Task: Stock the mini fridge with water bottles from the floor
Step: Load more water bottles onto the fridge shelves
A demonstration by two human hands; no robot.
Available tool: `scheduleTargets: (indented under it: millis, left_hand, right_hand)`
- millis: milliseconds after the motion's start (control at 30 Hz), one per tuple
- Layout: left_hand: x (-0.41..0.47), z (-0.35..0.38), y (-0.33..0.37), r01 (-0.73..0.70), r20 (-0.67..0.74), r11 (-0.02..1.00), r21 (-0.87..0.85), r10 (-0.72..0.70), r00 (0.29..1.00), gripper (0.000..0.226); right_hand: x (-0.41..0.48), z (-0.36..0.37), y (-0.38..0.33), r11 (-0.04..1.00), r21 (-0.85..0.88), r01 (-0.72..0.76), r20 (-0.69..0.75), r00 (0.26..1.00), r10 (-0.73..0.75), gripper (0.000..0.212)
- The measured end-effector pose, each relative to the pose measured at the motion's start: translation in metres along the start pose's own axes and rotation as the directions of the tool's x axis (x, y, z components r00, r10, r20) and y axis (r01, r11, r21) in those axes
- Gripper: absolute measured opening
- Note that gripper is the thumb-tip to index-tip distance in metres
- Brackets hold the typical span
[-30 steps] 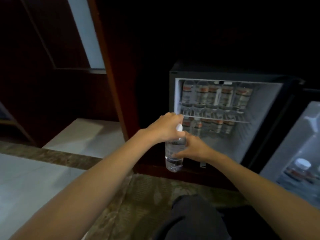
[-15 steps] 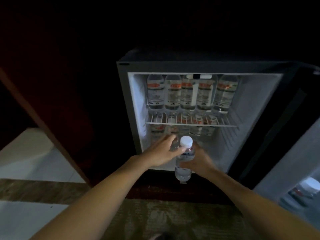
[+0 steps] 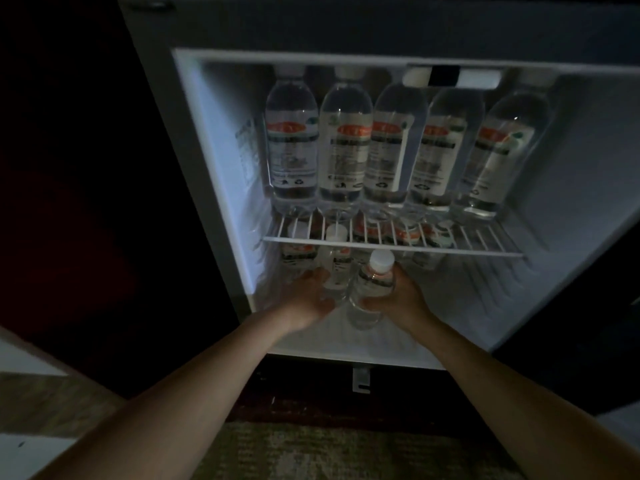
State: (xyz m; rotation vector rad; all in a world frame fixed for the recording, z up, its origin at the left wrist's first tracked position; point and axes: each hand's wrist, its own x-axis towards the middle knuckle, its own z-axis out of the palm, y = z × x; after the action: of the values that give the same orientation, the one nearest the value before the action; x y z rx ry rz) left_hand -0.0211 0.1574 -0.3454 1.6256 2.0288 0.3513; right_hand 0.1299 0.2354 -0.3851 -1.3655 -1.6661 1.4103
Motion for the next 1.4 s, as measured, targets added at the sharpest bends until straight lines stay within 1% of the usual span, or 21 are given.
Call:
scheduleTargets:
  millis: [100,133,200,267,333,433,500,567,633,700,733,800,867,933,967,1033,1100,1167,1267,1400]
  left_hand:
    - [0.006,-0.003,0.0,0.02,-0.052,1.0,0.001,-0.02,0.998,0.04]
    - [0.006,-0.004,0.001,0.027,-0.061,1.0,-0.012,-0.028,0.998,0.038]
    - [0.008,-0.006,0.001,0.025,-0.068,1.0,-0.016,-0.026,0.997,0.035]
    - [0.009,-0.004,0.0,0.019,-0.071,1.0,0.002,-0.019,0.997,0.033]
    - [0.01,-0.002,-0.001,0.014,-0.07,1.0,0.018,-0.013,0.997,0.034]
    - [0.011,0.002,-0.001,0.026,-0.053,0.999,-0.02,-0.027,0.998,0.034]
    - [0.011,0.001,-0.001,0.036,-0.044,0.997,-0.073,-0.039,0.998,0.033]
    - [0.011,0.001,-0.001,0.038,-0.03,0.993,-0.114,-0.042,0.999,0.034]
    - [0.011,0.0,0.0,0.039,-0.021,0.99,-0.135,-0.043,0.999,0.036]
    - [0.011,-0.001,0.003,0.03,-0.015,0.988,-0.151,-0.033,0.999,0.036]
    - [0.009,-0.001,0.005,0.026,-0.014,0.986,-0.164,-0.029,0.999,0.036]
    - [0.007,-0.002,0.005,0.023,-0.011,0.979,-0.201,-0.026,1.0,0.035]
    - [0.002,-0.005,0.0,0.024,-0.032,0.97,-0.24,-0.032,0.999,0.033]
    - [-0.014,-0.009,-0.003,0.027,-0.049,0.957,-0.29,-0.043,0.998,0.028]
    - [-0.025,-0.012,-0.004,0.031,-0.066,0.951,-0.308,-0.054,0.996,0.028]
    - [-0.054,-0.02,0.0,0.071,-0.078,0.94,-0.333,-0.102,0.992,0.032]
    - [-0.085,-0.026,0.007,0.149,-0.014,0.917,-0.369,-0.166,0.986,0.04]
    - [-0.125,-0.038,0.016,0.182,0.0,0.89,-0.418,-0.201,0.98,0.046]
    - [-0.188,-0.062,0.026,0.175,-0.066,0.869,-0.462,-0.23,0.971,0.045]
    - [-0.285,-0.1,0.017,0.146,-0.228,0.869,-0.473,-0.281,0.932,0.029]
  right_hand:
    - [0.014,0.005,-0.001,0.996,0.084,-0.007,0.016,1.0,0.006,0.075]
    - [0.017,0.006,-0.002,0.993,0.118,-0.002,0.037,0.999,-0.002,0.075]
    - [0.022,0.007,-0.004,0.991,0.128,0.034,0.056,0.998,-0.041,0.072]
    - [0.024,0.008,-0.004,0.992,0.102,0.072,0.033,0.997,-0.076,0.069]
    - [0.026,0.01,-0.003,0.992,0.097,0.079,0.005,0.997,-0.08,0.072]
    - [0.031,0.011,-0.004,0.994,0.098,0.045,-0.03,0.999,-0.043,0.071]
    - [0.031,0.013,-0.004,0.993,0.115,0.037,-0.045,0.998,-0.032,0.066]
    - [0.028,0.013,-0.002,0.997,0.01,0.072,-0.106,0.992,-0.071,0.066]
    - [0.023,0.012,-0.004,0.994,-0.029,0.104,-0.111,0.988,-0.106,0.071]
    - [0.022,0.011,-0.005,0.995,-0.058,0.079,-0.094,0.992,-0.084,0.071]
    - [0.022,0.011,-0.005,0.994,-0.079,0.073,-0.107,0.991,-0.081,0.071]
    - [0.023,0.013,0.003,0.982,-0.184,0.041,-0.189,0.979,-0.076,0.071]
    - [0.016,0.014,0.015,0.963,-0.265,-0.049,-0.226,0.974,-0.013,0.076]
    - [-0.015,0.011,0.015,0.93,-0.324,-0.176,-0.188,0.975,0.119,0.08]
    - [-0.036,0.01,0.008,0.907,-0.357,-0.223,-0.163,0.971,0.174,0.079]
    - [-0.067,0.009,0.001,0.882,-0.409,-0.234,-0.122,0.972,0.201,0.069]
    - [-0.095,0.012,-0.015,0.881,-0.436,-0.183,-0.069,0.983,0.17,0.062]
    - [-0.131,0.019,-0.043,0.892,-0.441,-0.095,-0.009,0.995,0.102,0.059]
    - [-0.184,0.032,-0.089,0.917,-0.399,0.022,0.066,0.998,0.005,0.049]
    - [-0.265,0.049,-0.156,0.898,-0.386,0.214,0.196,0.97,-0.147,0.029]
